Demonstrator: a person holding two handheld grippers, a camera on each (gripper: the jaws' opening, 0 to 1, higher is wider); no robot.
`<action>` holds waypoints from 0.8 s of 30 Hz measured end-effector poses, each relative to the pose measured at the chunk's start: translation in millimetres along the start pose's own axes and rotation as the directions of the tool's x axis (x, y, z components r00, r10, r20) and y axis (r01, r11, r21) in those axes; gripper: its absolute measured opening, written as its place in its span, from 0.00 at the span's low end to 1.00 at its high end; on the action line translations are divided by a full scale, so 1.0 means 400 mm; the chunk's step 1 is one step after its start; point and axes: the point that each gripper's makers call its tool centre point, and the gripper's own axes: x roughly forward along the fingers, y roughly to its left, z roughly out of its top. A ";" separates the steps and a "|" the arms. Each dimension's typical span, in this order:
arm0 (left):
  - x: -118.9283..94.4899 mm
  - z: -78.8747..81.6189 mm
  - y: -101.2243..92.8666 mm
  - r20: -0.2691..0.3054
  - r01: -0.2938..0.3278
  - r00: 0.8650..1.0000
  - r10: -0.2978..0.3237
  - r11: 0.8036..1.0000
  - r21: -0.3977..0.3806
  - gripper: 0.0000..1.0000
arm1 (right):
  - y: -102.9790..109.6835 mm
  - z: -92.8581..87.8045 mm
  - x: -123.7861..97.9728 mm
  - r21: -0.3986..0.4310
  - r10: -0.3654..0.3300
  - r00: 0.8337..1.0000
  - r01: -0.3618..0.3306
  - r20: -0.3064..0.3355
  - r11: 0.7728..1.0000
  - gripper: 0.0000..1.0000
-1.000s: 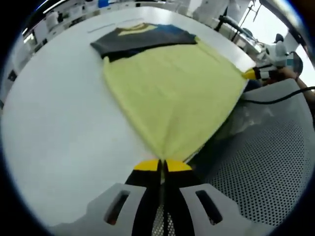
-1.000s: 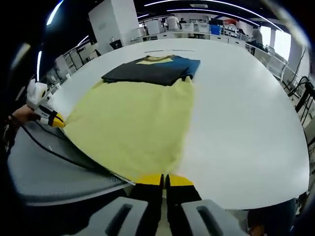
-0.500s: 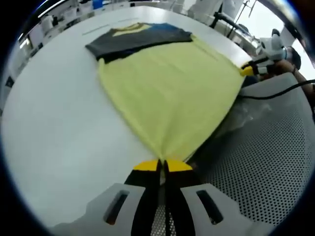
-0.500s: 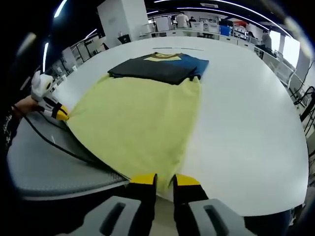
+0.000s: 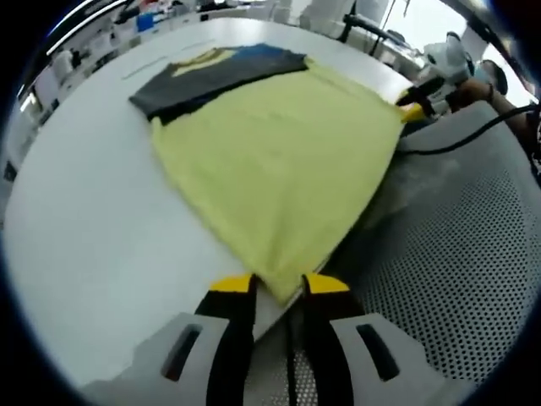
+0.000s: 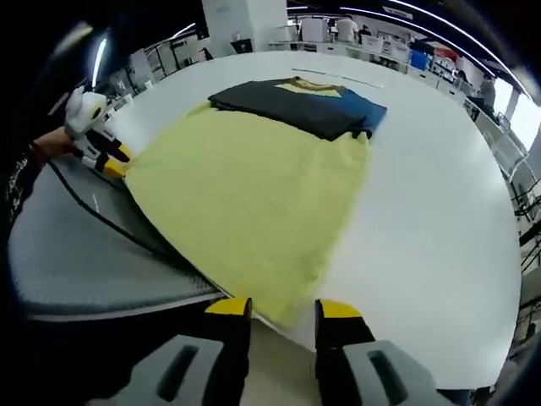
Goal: Fold the garment on the visible template until the final outline fits inside the template.
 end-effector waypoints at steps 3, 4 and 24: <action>-0.002 0.009 0.007 0.018 -0.011 1.000 0.010 0.999 0.035 0.24 | 0.005 0.008 -0.003 -0.040 0.004 1.000 -0.004 0.000 0.999 0.32; -0.004 0.012 0.010 0.025 -0.011 1.000 0.010 0.999 0.039 0.25 | 0.005 0.010 -0.004 -0.054 0.006 1.000 -0.006 0.001 0.999 0.33; -0.001 0.026 -0.010 0.035 0.005 0.999 -0.013 0.976 0.218 0.24 | 0.014 0.000 0.008 -0.310 0.065 0.994 -0.089 -0.086 0.947 0.32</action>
